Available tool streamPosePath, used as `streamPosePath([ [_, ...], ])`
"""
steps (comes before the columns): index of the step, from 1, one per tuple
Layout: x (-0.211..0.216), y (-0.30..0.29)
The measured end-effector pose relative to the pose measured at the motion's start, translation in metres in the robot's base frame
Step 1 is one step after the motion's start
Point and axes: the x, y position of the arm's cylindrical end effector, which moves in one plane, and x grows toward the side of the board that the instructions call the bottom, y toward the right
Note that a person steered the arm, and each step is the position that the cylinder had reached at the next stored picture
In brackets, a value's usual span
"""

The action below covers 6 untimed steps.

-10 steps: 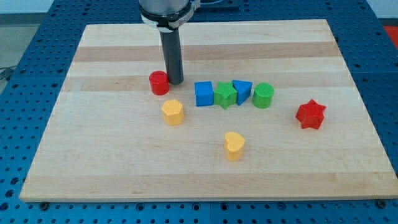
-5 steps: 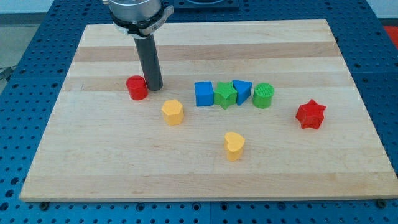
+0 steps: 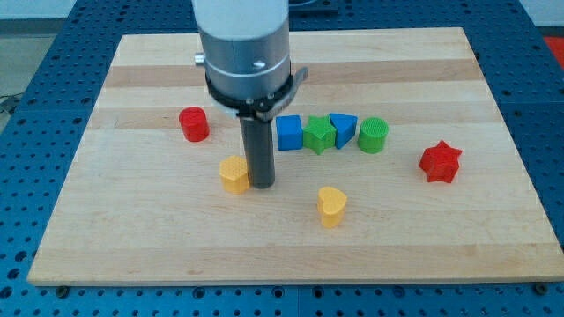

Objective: Move the yellow hexagon to the right side of the red circle

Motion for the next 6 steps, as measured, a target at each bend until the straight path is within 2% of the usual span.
streamPosePath([
  [1,0.016,-0.004],
  [2,0.014,-0.038],
  [4,-0.072,-0.067],
  [5,-0.064,-0.067],
  [6,-0.015,-0.065],
])
